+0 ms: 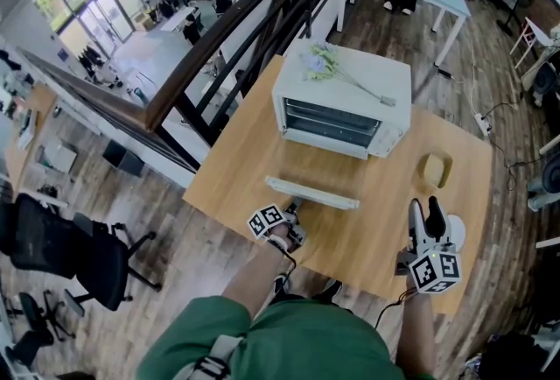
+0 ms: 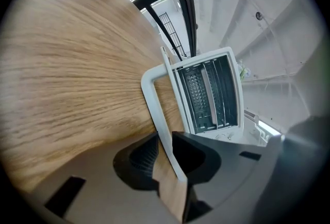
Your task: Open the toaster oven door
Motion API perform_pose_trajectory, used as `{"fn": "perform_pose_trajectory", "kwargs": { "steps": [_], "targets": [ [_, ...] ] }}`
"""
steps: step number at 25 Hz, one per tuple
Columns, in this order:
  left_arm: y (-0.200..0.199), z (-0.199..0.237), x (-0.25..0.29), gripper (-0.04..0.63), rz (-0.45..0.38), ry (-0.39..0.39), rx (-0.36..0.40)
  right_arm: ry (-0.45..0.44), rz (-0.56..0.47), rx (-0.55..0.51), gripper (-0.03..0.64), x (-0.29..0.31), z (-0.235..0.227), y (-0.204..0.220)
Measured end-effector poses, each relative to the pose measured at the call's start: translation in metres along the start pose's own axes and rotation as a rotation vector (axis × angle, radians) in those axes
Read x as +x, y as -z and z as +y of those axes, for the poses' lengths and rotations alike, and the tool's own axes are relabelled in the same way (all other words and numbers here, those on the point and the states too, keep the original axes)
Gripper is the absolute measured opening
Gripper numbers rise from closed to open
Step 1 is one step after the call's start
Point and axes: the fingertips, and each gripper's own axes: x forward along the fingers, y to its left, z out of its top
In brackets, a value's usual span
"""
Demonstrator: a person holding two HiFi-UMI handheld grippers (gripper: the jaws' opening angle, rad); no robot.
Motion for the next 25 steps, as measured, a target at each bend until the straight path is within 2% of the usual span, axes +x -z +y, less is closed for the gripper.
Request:
{"fn": "perform_pose_trajectory", "kwargs": {
  "steps": [4,8,11,13,18,25],
  "targets": [
    [-0.010,0.003,-0.013,0.097,-0.026,-0.018,0.025,-0.003,-0.004,-0.001,0.236,0.001,0.003,-0.001],
    [-0.028,-0.005,-0.033,0.098,-0.063,-0.011,0.092,-0.013,-0.014,-0.002,0.236,0.002,0.007,-0.003],
    [-0.052,-0.018,-0.053,0.098,-0.126,0.001,0.159,-0.030,-0.028,-0.003,0.236,0.003,0.011,-0.007],
    [-0.069,-0.035,-0.067,0.098,-0.163,0.003,0.248,-0.034,-0.037,-0.003,0.236,0.002,0.014,-0.010],
    [-0.089,-0.112,-0.099,0.118,-0.211,0.077,0.549,-0.051,-0.067,-0.005,0.233,0.002,0.027,-0.020],
    [-0.069,-0.203,-0.138,0.184,-0.224,0.148,0.966,-0.096,-0.084,-0.028,0.227,0.003,0.059,-0.025]
  ]
}}
